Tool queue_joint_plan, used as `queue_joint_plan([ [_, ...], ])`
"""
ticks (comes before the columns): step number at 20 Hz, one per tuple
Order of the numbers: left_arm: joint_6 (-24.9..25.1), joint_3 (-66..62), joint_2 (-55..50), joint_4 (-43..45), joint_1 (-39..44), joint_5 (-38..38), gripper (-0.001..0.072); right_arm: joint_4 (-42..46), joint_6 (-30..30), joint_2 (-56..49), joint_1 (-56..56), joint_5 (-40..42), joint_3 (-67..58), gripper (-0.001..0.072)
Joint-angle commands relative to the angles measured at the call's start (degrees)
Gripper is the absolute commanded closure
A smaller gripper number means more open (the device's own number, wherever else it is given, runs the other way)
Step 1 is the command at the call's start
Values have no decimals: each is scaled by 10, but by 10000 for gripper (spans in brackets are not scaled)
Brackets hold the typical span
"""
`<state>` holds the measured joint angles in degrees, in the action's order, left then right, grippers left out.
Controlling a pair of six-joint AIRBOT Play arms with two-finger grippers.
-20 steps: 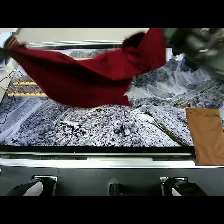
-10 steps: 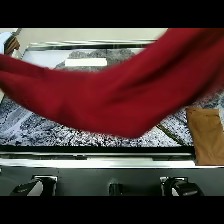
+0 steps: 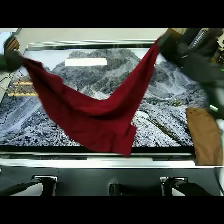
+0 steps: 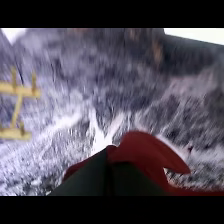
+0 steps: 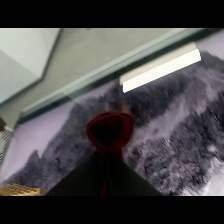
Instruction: Fold the clothes and pants, and hang the long-sleeved shirts on hangers.
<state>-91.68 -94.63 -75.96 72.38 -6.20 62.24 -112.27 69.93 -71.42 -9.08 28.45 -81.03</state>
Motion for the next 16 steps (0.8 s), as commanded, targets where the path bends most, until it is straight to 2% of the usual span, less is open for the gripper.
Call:
queue_joint_plan([
  [1,-1,10,-157,-4,30,-15,696,-2,-58,-175,0,-32,-1,680],
  [3,-4,10,-224,-4,41,-34,696,-37,-112,-246,0,-69,-1,680],
  [7,-31,9,-284,-5,56,-79,695,-83,-138,-306,0,-96,-1,663],
  [8,-31,9,-286,-4,57,-86,696,-83,-135,-306,0,-90,-1,607],
  [10,-31,9,-285,-4,57,-89,695,-83,-128,-292,6,-57,-1,432],
  [12,-31,9,-282,-4,56,-78,695,-92,-82,-254,32,36,-1,337],
  [14,-30,9,-280,-4,54,-65,695,-92,5,-203,83,148,-1,247],
  [16,-29,9,-276,-4,50,-46,695,-92,91,-146,144,251,3,231],
])
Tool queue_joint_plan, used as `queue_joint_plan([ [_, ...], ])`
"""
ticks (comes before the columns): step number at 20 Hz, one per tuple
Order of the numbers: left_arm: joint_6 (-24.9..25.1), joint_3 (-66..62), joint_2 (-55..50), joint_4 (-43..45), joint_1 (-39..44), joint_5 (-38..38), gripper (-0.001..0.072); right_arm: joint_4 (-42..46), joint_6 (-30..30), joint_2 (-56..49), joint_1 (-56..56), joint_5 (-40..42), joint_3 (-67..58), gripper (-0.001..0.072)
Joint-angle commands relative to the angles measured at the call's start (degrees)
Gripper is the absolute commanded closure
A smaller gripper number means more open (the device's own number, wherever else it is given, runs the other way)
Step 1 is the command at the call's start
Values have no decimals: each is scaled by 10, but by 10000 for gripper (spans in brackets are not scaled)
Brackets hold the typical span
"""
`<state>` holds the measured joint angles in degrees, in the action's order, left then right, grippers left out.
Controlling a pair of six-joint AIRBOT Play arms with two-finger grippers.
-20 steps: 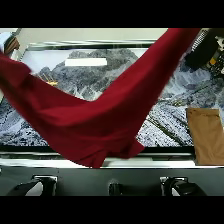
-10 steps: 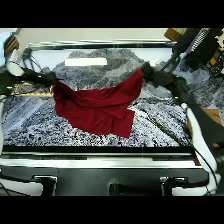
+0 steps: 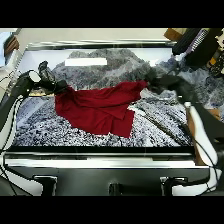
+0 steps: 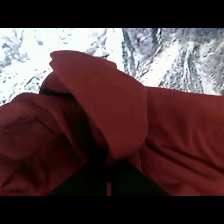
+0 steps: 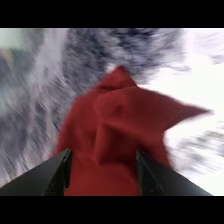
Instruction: Fold the clothes and pants, and hang the long-sleeved shirts on hangers.
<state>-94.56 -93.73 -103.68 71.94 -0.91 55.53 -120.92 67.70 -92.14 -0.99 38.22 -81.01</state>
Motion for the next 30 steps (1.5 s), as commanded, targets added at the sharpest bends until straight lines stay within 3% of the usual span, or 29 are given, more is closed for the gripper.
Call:
queue_joint_plan([
  [1,0,0,3,0,-5,30,695,-5,149,89,92,197,13,231],
  [5,2,0,16,1,-14,50,694,-57,193,178,130,278,177,226],
  [8,2,0,20,0,-19,62,695,-175,229,207,78,259,342,157],
  [10,2,0,20,0,-21,69,695,-205,235,208,9,221,403,158],
  [15,2,0,20,1,-24,73,694,-214,202,178,-115,140,420,157],
  [21,2,0,20,1,-23,74,694,-229,195,137,-150,92,420,171],
  [23,2,0,20,1,-24,75,694,-229,193,137,-150,69,420,211],
  [25,2,0,20,1,-24,75,694,-229,186,133,-150,54,420,327],
  [26,2,0,20,1,-24,75,694,-229,186,131,-150,46,420,455],
  [27,2,0,20,1,-24,76,694,-230,186,131,-150,37,419,680],
  [30,3,0,24,0,-24,86,695,-231,186,145,-150,37,405,682],
])
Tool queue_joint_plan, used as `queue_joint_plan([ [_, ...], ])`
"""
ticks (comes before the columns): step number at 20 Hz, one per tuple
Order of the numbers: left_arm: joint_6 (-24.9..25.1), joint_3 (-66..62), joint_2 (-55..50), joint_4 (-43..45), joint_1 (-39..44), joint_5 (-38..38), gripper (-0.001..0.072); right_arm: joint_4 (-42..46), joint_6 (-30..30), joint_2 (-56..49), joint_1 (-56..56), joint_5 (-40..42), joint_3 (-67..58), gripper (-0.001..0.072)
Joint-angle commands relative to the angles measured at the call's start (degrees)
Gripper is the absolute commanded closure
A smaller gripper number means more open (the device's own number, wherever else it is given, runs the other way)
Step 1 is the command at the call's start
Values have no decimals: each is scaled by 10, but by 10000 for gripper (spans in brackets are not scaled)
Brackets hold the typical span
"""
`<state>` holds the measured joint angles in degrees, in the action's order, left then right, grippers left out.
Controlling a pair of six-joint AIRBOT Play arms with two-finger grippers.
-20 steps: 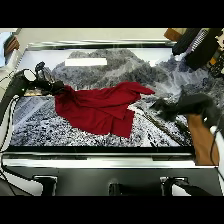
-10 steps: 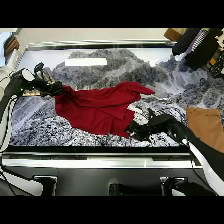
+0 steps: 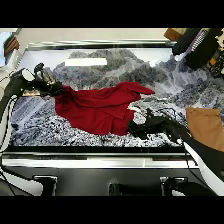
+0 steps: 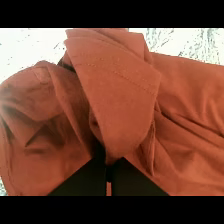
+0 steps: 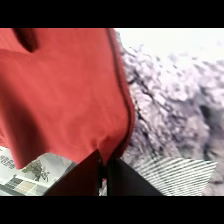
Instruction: Fold the clothes and pants, and hang the long-sleeved shirts on hangers.
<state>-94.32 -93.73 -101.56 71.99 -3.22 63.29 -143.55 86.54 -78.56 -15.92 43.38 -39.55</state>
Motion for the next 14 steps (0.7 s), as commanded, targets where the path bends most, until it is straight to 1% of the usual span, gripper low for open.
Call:
queue_joint_plan([
  [1,0,0,9,0,-1,14,694,-4,-2,28,1,-15,-21,682],
  [4,0,0,50,-5,-13,37,695,-1,-4,107,30,-15,-100,683],
  [6,0,0,106,-32,-32,37,695,0,-5,166,76,-14,-196,683],
  [10,0,-44,250,-103,-97,36,695,0,-26,242,169,3,-451,682],
  [14,-3,-115,409,-110,-158,13,695,13,-45,279,198,-3,-681,682],
])
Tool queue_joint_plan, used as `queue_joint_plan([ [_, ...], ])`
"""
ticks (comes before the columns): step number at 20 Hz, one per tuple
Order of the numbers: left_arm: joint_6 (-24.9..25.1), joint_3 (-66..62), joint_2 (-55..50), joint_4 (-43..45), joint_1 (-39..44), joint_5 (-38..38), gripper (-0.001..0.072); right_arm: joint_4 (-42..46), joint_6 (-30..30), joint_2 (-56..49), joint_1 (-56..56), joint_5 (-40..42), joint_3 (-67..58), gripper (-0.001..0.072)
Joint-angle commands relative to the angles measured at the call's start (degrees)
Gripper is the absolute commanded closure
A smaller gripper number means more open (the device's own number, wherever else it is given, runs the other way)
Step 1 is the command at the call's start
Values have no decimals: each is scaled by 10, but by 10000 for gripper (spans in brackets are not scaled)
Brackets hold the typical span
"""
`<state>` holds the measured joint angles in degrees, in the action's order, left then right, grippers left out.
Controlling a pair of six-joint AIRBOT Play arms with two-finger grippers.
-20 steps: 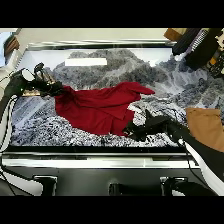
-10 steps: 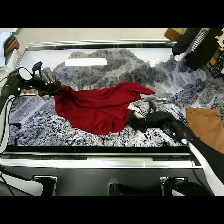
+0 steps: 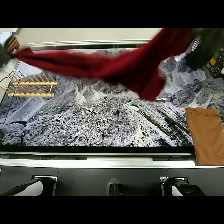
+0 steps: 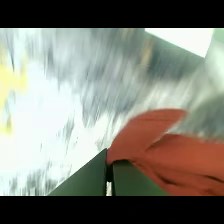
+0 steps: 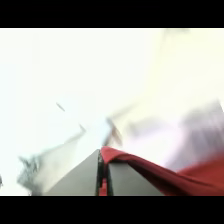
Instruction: Fold the clothes and pants, and hang the long-sleeved shirts on hangers.
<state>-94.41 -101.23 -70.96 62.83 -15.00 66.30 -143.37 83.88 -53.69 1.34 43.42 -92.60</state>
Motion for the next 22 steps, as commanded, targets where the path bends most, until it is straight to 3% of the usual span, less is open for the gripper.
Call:
queue_joint_plan([
  [1,-8,-42,139,-18,-53,-32,695,21,-24,35,25,-7,-191,682],
  [6,-49,-42,242,4,-96,-53,695,57,-64,55,25,-65,-251,682],
  [11,-51,-41,194,-3,-91,-24,695,150,-125,-16,25,21,-249,682],
  [17,-29,-41,-50,2,21,38,694,170,-119,-267,24,178,-227,681],
  [22,-30,-42,-309,6,95,-16,695,154,-128,-530,6,156,-227,681],
])
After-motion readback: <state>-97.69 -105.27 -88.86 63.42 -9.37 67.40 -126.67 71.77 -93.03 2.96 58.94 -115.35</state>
